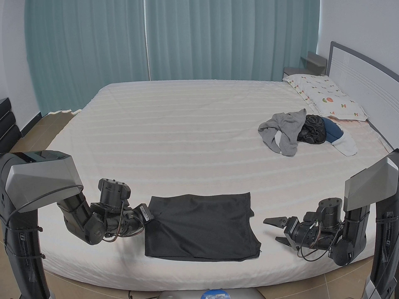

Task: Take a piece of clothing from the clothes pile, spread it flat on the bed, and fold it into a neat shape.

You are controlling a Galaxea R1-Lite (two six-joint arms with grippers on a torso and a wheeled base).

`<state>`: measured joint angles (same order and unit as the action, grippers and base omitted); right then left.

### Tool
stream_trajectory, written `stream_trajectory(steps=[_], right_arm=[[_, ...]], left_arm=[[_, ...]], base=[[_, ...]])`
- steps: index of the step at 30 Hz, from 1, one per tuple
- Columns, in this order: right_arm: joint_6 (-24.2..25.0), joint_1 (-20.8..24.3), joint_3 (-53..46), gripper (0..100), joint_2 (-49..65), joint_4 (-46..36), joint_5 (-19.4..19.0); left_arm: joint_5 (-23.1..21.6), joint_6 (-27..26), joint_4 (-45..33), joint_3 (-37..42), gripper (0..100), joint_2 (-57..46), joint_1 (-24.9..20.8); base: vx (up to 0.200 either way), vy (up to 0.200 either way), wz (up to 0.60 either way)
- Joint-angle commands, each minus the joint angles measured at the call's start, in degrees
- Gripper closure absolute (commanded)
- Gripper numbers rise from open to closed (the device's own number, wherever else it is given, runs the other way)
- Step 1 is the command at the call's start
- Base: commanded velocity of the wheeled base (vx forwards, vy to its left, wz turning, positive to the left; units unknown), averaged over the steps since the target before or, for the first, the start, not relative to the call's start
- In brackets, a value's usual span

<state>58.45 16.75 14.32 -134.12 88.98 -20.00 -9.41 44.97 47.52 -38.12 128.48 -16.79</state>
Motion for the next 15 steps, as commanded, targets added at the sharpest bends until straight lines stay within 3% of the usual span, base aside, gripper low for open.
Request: stream_trajectory(steps=[1, 4, 15], right_arm=[[-0.01, 0.04, 0.0, 0, -0.09, 0.67, -0.03], [-0.01, 0.04, 0.0, 0, -0.09, 0.58, -0.03], [-0.09, 0.21, 0.0, 0, -0.18, 0.58, -0.03]], left_arm=[[0.01, 0.03, -1.9, -0.2, 100, -0.07, -0.53], [0.01, 0.03, -2.43, -0.29, 100, -0.51, -0.62], [-0.08, 0.03, -2.52, 0.24, 100, -0.51, -1.23]], base=[[0.0, 0.2, 0.0], [0.0, 0.2, 0.0], [0.0, 0.0, 0.0]])
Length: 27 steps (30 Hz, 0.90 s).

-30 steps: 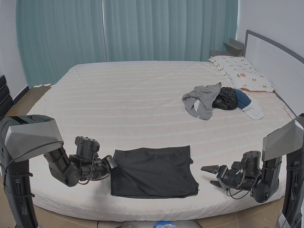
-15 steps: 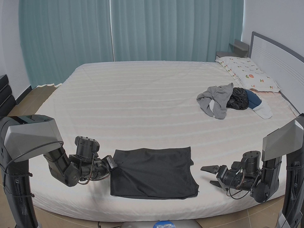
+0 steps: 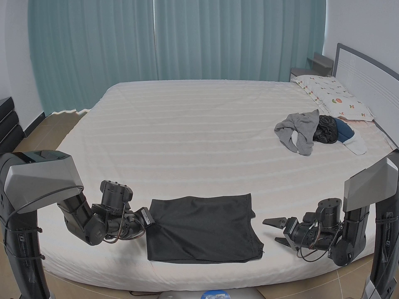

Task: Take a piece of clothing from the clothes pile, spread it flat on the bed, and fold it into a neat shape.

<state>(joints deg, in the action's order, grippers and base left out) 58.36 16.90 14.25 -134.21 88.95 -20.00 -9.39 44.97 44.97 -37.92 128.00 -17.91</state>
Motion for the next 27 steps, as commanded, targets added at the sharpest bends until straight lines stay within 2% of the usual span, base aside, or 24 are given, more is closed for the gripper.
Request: stream_trajectory(steps=[1, 4, 5, 24, 27], right_arm=[[0.0, -0.02, 0.08, 0, -0.09, 0.61, -0.03], [0.0, 0.07, 0.08, 0, -0.09, 0.61, -0.03], [0.0, 0.07, 0.08, 0, -0.09, 0.69, -0.03], [0.0, 0.07, 0.08, 0, -0.35, 0.69, -0.03], [0.0, 0.07, 0.25, 0, -0.35, 0.61, -0.03]], left_arm=[[-0.11, 0.12, 0.03, 0.04, 100, -0.03, -0.11], [-0.02, 0.38, 0.03, 0.04, 100, -0.03, -0.11], [-0.02, 0.82, 0.12, 0.66, 0, -0.12, -0.46], [-0.19, 1.17, 0.12, 1.45, 0, -1.26, -0.81], [-0.46, 2.49, 0.03, 1.54, 0, -2.41, -0.72]], base=[[0.0, 0.0, 0.0], [0.0, 0.0, 0.0], [0.0, 0.0, 0.0], [0.0, 0.0, 0.0], [0.0, 0.0, 0.0]])
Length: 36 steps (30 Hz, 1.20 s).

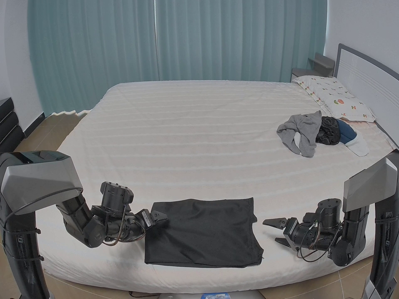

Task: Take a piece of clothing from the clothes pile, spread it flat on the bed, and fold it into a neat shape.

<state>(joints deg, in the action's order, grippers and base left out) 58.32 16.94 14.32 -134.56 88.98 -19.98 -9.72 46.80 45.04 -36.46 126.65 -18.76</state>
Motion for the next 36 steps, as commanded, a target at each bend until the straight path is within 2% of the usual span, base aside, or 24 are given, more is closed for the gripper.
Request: stream_trajectory(steps=[1, 10, 12, 14, 18, 20, 21, 22, 26, 28, 31, 32, 34, 36], right_arm=[[0.04, 0.02, 0.79, 0, 0.0, 0.49, -0.06], [-1.54, 4.5, 1.58, 0, 0.79, 0.49, 0.47], [-7.43, 6.35, 0.09, 0, 3.43, 0.41, 1.17], [-9.1, 6.87, -0.88, 0, 4.57, 0.49, 1.7], [-11.47, 8.54, -3.43, 0, 11.42, 0.05, 7.06], [-13.41, 8.54, -3.69, 0, 14.68, -0.12, 11.54], [-13.85, 8.54, -3.78, 0, 15.2, -0.12, 12.16], [-16.22, 8.63, -4.57, 0, 18.54, -0.21, 14.88], [-22.64, 8.46, -7.47, 0, 27.25, -1.18, 17.26], [-27.47, 8.54, -9.58, 0, 34.1, -3.46, 19.28], [-30.37, 8.63, -10.81, 0, 39.11, -5.83, 21.39], [-32.92, 8.54, -11.95, 0, 43.94, -8.3, 22.88], [-34.77, 8.28, -12.83, 0, 48.25, -10.4, 23.67], [-38.19, 8.02, -13.88, 0, 57.83, -16.38, 24.11]], left_arm=[[-0.22, 1.45, -0.04, -0.01, 0, -1.49, 0.22], [-0.48, 2.07, -0.13, 2.8, 0, -9.14, 1.45], [-0.04, 2.07, -0.4, 4.82, 0, -10.28, 1.45], [0.22, 2.07, -0.31, 5.26, 0, -10.63, 1.53], [1.1, 3.91, -0.66, 8.25, 0, -18.54, 2.85], [1.37, 4.0, -0.57, 9.74, 0, -22.94, 3.03], [1.45, 4.0, -0.57, 9.92, 0, -23.64, 3.12], [2.51, 3.91, -0.66, 10.97, 0, -28.03, 3.38], [4.88, 3.56, -1.19, 12.73, 0, -37.35, 3.38], [6.64, 2.86, -3.21, 13.35, 0, -44.56, 3.38], [7.61, 1.8, -6.28, 13.43, 0, -50.27, 3.38], [8.05, 0.49, -9.89, 13.43, 0, -55.54, 3.38], [8.49, -0.66, -12.35, 13.52, 0, -59.85, 3.38], [9.19, -1.54, -16.57, 13.7, 0, -68.64, 3.38]], base=[[0.0, 0.0, 0.0], [0.0, 0.0, 0.0], [0.0, 0.0, 0.0], [0.0, 0.0, 0.0], [0.0, 0.0, 0.0], [0.0, 0.0, 0.0], [0.0, 0.0, 0.0], [0.0, 0.0, 0.0], [0.0, 0.0, 0.0], [0.0, 0.0, 0.0], [0.0, 0.0, 0.0], [0.0, 0.0, 0.0], [0.0, 0.0, 0.0], [0.0, 0.0, 0.0]])
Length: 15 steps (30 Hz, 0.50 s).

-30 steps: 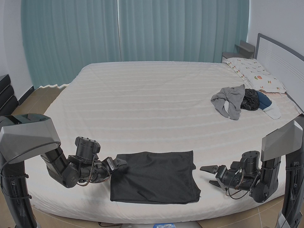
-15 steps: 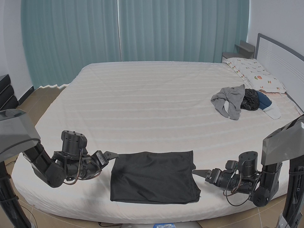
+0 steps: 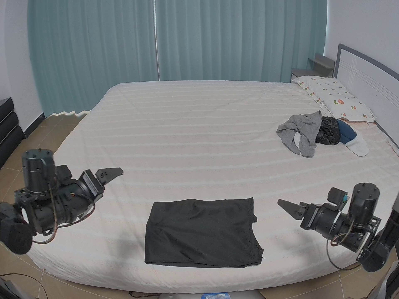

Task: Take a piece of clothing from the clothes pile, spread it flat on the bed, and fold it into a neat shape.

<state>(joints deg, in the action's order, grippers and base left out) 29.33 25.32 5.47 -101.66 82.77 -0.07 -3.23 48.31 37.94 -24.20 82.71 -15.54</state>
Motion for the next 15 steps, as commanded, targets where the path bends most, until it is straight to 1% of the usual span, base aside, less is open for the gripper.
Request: stream_trajectory(steps=[1, 2, 3, 4, 5, 6, 7, 10, 13, 14, 15], right_arm=[[-10.08, -0.45, -5.21, 0, 27.92, -12.73, 4.29], [-11.4, -0.71, -5.21, 0, 32.84, -17.56, 4.38], [-11.66, -0.8, -5.12, 0, 34.07, -18.7, 4.38], [-12.46, -1.85, -4.51, 0, 42.24, -27.49, 4.29], [-12.46, -1.85, -4.51, 0, 42.24, -27.49, 4.29], [-12.72, -3.0, -3.54, 0, 49.45, -36.46, 4.29], [-12.72, -3.7, -2.4, 0, 55.43, -43.75, 4.12], [-12.1, -5.63, -0.46, 0, 67.12, -58.69, 3.85], [-12.19, -8.62, 0.94, 0, 74.94, -68.45, 3.15], [-12.19, -8.62, 0.94, 0, 74.94, -68.45, 3.15], [-12.46, -11.26, 2.09, 0, 78.37, -72.58, 2.01]], left_arm=[[2.88, -3.14, -10.87, 1.43, 0, -27.25, 0.16], [3.23, -3.57, -13.33, 1.26, 0, -30.95, 0.16], [3.41, -3.75, -14.03, 1.17, 0, -31.91, 0.16], [4.29, -6.12, -18.34, 0.47, 0, -37.45, 0.16], [4.29, -6.12, -18.34, 0.47, 0, -37.45, 0.16], [5.08, -8.94, -23.08, -0.32, 0, -42.28, 0.16], [5.78, -11.49, -27.13, -1.2, 0, -45.97, 0.16], [7.8, -16.49, -35.04, -3.05, 0, -52.83, 0.16], [10.7, -19.22, -38.64, -3.93, 0, -56.17, 0.25], [10.7, -19.22, -38.64, -3.93, 0, -56.17, 0.25], [13.51, -21.42, -39.34, -3.84, 0, -57.93, 0.25]], base=[[0.0, 0.0, 0.0], [0.0, 0.0, 0.0], [0.0, 0.0, 0.0], [0.0, 0.0, 0.0], [0.0, 0.0, 0.0], [0.0, 0.0, 0.0], [0.0, 0.0, 0.0], [0.0, 0.0, 0.0], [0.0, 0.0, 0.0], [0.0, 0.0, 0.0], [0.0, 0.0, 0.0]])
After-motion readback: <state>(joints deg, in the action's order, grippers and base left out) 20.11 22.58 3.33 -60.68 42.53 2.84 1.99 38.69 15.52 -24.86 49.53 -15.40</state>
